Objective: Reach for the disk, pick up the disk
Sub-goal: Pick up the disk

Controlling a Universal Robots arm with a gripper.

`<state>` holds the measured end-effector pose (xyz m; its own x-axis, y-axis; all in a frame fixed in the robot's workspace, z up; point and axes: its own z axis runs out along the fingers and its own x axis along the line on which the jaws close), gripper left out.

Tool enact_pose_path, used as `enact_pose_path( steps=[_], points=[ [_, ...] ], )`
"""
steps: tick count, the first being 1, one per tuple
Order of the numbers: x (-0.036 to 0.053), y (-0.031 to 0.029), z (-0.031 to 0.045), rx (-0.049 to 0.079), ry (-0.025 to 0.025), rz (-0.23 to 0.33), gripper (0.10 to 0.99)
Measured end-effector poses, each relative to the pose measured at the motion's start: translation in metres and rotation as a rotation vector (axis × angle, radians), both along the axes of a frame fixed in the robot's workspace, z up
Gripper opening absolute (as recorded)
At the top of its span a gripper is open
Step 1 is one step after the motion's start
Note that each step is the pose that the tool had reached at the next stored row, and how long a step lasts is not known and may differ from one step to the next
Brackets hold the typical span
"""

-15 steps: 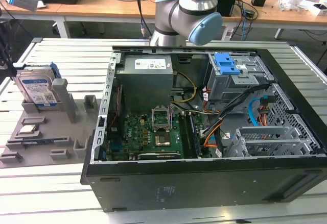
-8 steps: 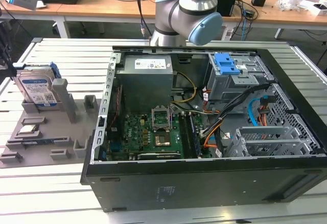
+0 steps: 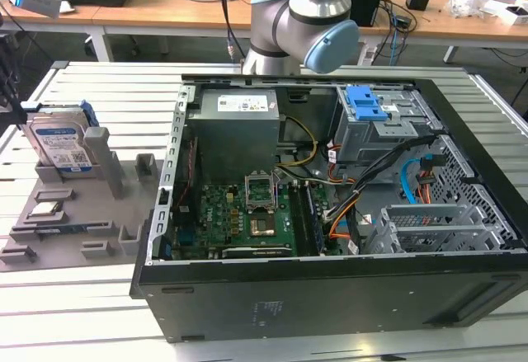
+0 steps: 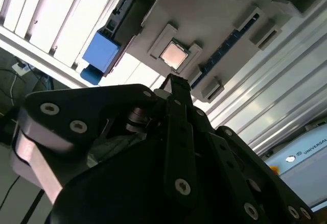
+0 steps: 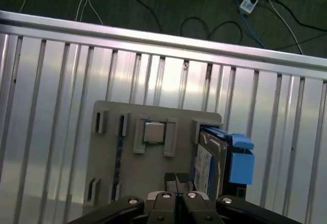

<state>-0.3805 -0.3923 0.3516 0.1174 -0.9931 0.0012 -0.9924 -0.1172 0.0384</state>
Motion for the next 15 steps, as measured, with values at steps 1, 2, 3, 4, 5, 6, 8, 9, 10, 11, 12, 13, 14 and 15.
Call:
enact_pose_path(
  steps=[1, 2, 3, 4, 5, 6, 8, 9, 10, 11, 12, 13, 14, 15],
  points=[
    [0.0000, 0.0000, -0.0001, 0.000, 0.0000, -0.015, 0.106],
    [0.0000, 0.0000, -0.0003, 0.000, -0.0001, -0.054, 0.106],
    [0.0000, 0.0000, -0.0004, 0.000, -0.0001, -0.081, 0.106],
    [0.0000, 0.0000, -0.0005, 0.000, 0.0000, -0.105, 0.106],
    [0.0000, 0.0000, -0.0006, 0.000, 0.0000, -0.119, 0.106],
    [0.0000, 0.0000, -0.0007, 0.000, -0.0001, -0.136, 0.106],
    [0.0000, 0.0000, -0.0006, 0.000, -0.0001, -0.149, 0.106],
    [0.0000, 0.0000, -0.0007, 0.000, -0.0001, -0.149, 0.106],
    [0.0000, 0.0000, -0.0006, 0.000, 0.0000, -0.149, 0.106],
    [0.0000, 0.0000, -0.0006, 0.000, -0.0001, -0.149, 0.106],
    [0.0000, 0.0000, -0.0007, 0.000, -0.0001, -0.150, 0.106],
    [0.0000, 0.0000, -0.0007, 0.000, -0.0001, -0.150, 0.106],
    [0.0000, 0.0000, -0.0007, 0.000, -0.0001, -0.150, 0.106],
    [0.0000, 0.0000, -0.0007, 0.000, -0.0001, -0.150, 0.106]
  ],
)
